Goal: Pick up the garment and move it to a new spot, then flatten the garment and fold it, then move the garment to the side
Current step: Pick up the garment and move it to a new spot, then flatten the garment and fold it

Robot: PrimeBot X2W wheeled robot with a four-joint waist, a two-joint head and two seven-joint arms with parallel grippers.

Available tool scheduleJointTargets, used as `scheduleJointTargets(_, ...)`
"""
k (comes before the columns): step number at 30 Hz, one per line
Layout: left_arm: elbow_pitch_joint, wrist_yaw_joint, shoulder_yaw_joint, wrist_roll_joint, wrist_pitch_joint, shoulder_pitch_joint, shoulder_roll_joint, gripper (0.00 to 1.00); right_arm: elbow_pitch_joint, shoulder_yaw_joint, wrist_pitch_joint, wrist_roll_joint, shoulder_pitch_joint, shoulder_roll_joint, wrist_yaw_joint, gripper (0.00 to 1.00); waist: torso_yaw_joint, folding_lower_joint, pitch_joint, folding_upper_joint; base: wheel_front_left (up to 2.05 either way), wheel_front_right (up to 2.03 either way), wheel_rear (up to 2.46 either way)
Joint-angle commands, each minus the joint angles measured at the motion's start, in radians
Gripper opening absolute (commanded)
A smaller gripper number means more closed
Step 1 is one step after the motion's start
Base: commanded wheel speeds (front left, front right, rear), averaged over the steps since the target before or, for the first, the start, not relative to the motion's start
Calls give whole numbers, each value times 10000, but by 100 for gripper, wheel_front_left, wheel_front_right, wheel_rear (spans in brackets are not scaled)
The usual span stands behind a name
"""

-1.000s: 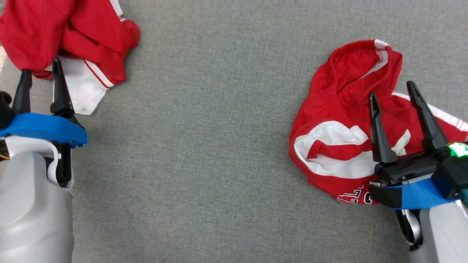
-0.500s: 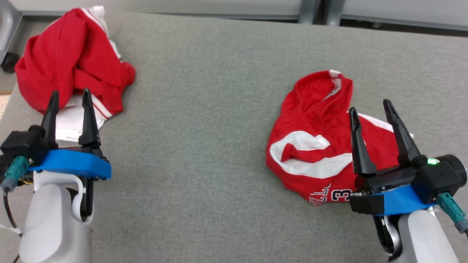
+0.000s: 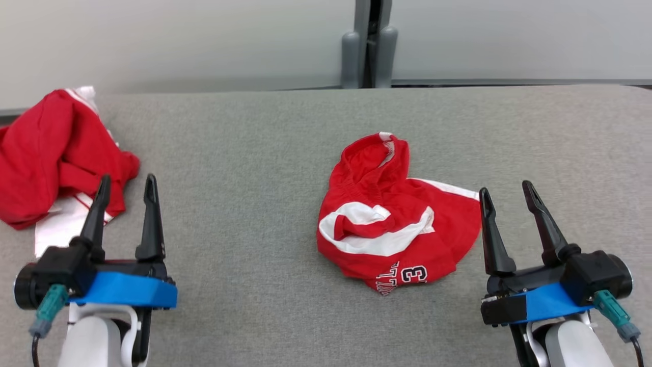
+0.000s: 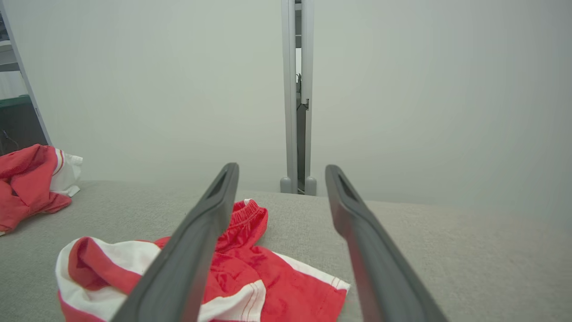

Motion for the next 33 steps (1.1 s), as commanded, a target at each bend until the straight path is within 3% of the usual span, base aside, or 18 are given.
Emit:
scheduleJointTargets(1, -212, -37, 34, 75, -30, 401, -7, 100, 76, -38, -52, 93, 189, 62, -3, 100, -311, 3, -340, 0, 0, 0, 0)
scheduleJointTargets(14, -682, -38, -352, 87, -30, 1965, -113, 100, 611, -305, -51, 223, 827, 129, -3, 100, -431, 3, -954, 0, 0, 0, 0)
scheduleJointTargets(33, -53, -38, -470, 338, -30, 2319, -192, 100, 1055, -348, -52, 295, 1100, 160, -3, 100, -517, 3, -1125, 0, 0, 0, 0)
